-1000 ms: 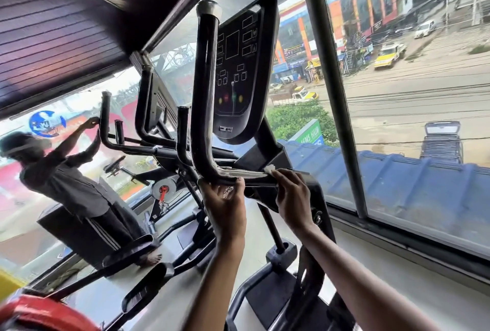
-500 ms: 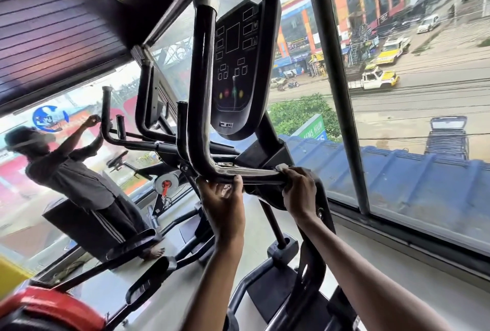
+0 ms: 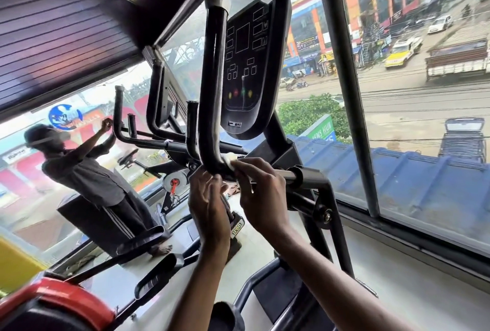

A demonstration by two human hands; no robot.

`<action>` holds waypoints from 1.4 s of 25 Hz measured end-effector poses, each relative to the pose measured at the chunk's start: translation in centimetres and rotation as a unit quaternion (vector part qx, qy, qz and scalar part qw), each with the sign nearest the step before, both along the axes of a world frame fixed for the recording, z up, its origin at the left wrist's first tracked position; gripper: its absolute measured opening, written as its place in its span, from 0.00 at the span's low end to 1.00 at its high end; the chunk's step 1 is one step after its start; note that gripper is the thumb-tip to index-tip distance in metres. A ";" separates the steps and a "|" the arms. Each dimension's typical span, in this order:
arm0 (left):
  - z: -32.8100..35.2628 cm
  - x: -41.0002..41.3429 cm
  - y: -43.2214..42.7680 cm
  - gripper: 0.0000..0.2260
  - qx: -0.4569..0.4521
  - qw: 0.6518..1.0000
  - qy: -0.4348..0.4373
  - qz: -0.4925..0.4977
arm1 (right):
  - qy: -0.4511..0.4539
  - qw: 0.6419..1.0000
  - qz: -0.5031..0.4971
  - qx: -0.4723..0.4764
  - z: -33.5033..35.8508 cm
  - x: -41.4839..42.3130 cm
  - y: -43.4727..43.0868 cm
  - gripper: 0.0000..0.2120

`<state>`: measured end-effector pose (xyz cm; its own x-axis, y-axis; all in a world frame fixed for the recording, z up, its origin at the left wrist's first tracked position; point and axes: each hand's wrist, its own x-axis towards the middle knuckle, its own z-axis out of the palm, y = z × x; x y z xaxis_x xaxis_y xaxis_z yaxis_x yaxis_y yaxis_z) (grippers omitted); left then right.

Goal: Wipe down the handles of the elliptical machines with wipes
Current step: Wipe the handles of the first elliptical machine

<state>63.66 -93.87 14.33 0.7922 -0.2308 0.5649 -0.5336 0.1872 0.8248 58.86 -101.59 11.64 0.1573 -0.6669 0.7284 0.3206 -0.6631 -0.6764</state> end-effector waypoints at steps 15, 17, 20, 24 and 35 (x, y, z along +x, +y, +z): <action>2.1 0.3 0.4 0.15 0.019 0.998 0.048 -0.026 | -0.025 0.963 0.116 0.244 7.2 1.0 0.4 0.03; 1.9 0.5 0.8 0.16 0.016 0.998 0.053 -0.039 | -0.008 0.978 0.098 0.185 5.6 0.5 0.5 0.05; 1.9 0.5 1.2 0.14 0.013 0.996 0.067 -0.058 | 0.001 0.988 0.073 0.139 5.0 -0.7 0.9 0.06; 2.3 0.9 1.6 0.10 0.026 0.990 0.096 -0.102 | -0.072 0.995 -0.049 0.051 6.8 0.3 1.4 0.07; 1.9 4.7 2.3 0.13 0.004 0.954 0.111 -0.280 | 0.164 0.870 -0.242 -0.397 9.5 -1.6 1.1 0.13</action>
<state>68.38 -91.55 16.22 0.6436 -0.6562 0.3939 -0.1646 0.3840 0.9086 57.22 -100.51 21.11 0.2842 -0.0210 0.9585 -0.2505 -0.9667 0.0531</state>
